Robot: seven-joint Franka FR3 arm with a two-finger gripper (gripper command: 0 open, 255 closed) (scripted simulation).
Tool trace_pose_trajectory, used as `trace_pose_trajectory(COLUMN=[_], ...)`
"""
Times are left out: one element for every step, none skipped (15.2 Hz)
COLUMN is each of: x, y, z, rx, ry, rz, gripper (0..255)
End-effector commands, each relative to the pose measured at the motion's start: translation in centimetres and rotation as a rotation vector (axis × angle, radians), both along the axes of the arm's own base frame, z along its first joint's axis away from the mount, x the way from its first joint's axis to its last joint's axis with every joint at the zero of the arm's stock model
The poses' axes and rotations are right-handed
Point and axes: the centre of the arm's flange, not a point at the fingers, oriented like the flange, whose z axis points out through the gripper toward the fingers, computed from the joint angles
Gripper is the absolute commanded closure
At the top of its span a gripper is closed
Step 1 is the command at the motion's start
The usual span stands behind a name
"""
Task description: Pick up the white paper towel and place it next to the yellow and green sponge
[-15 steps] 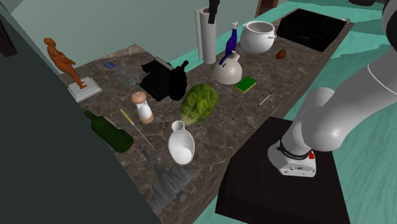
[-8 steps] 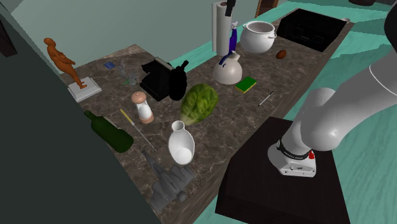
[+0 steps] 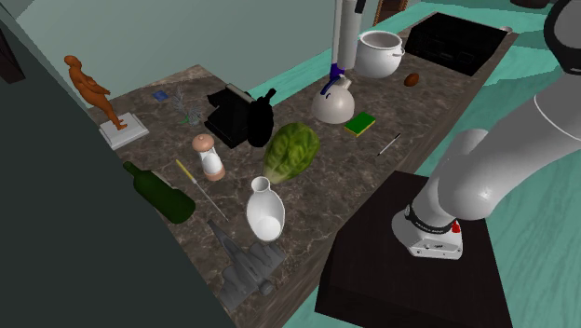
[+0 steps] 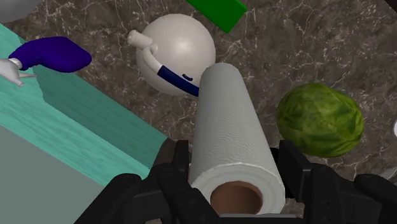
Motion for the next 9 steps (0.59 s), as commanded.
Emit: trace_pose_trajectory(x=[-1.3,-2.0,-2.6,-3.3,-4.0,-4.6,-5.3,-6.0,-6.7], y=[-2.3,-3.4,-4.5,-5.7,-6.8,-8.0,-9.1,-10.2,-11.4], z=[0.0,0.0,0.0,0.0,0.0,0.0,0.0,0.0,0.0], rx=[-0.001,-0.001,-0.001,-0.001,-0.001,-0.001,-0.001,-0.001,-0.001], ry=[0.0,0.0,0.0,0.0,0.0,0.0,0.0,0.0,0.0], rz=[0.002,0.002,0.002,0.002,0.002,0.002,0.002,0.002,0.002], gripper=[255,255,255,255,255,255,255,255,255])
